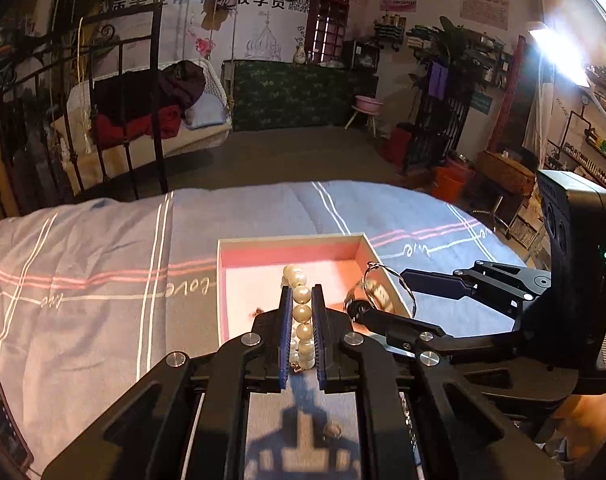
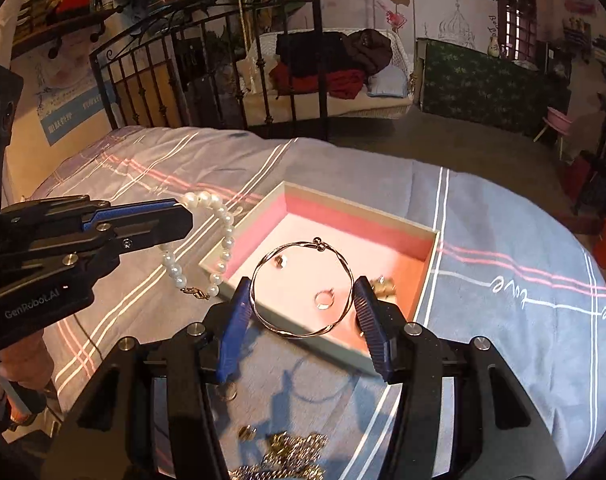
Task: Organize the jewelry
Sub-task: 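Lower the pearl bracelet and silver bangle into the box and open both grippers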
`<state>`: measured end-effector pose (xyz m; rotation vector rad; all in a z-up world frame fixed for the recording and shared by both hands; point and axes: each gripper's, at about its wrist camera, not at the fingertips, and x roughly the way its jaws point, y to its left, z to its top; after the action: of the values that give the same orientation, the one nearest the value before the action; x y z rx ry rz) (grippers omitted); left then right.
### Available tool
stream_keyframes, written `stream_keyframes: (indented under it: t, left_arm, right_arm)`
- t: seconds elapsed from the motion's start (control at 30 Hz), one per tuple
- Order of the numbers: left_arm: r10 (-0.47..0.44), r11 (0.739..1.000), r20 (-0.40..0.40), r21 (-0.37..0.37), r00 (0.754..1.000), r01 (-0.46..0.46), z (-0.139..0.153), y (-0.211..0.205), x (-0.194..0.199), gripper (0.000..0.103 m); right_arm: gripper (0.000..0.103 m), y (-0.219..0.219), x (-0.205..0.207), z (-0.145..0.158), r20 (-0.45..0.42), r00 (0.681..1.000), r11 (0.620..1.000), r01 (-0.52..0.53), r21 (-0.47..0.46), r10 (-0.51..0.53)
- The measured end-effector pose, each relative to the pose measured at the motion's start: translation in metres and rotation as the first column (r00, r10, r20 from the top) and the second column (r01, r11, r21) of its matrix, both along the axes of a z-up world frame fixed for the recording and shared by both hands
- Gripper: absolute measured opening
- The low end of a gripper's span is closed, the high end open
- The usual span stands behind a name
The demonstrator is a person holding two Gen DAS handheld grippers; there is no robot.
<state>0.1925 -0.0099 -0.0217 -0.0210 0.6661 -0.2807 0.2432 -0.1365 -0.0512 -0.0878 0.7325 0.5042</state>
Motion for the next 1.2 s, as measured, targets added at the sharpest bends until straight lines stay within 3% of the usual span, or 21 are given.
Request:
stream_keyframes:
  t: [0.2, 0.37, 1.2]
  left_arm:
    - [0.020, 1.000, 0.019, 0.017, 1.000, -0.020, 0.017, -0.012, 0.045, 0.009]
    - [0.045, 0.999, -0.038, 0.025, 0.998, -0.044, 0.002, -0.016, 0.072, 0.009]
    - [0.099, 0.995, -0.179, 0.029, 0.979, -0.095, -0.030, -0.014, 0.112, 0.009]
  right_arm:
    - [0.052, -0.008, 0.049, 0.010, 0.005, 0.997, 0.997, 0.073, -0.025, -0.073]
    - [0.052, -0.010, 0.070, 0.006, -0.030, 0.996, 0.996, 0.086, -0.032, -0.087]
    - [0.053, 0.004, 0.083, -0.034, -0.114, 0.989, 0.993, 0.082, -0.081, -0.091]
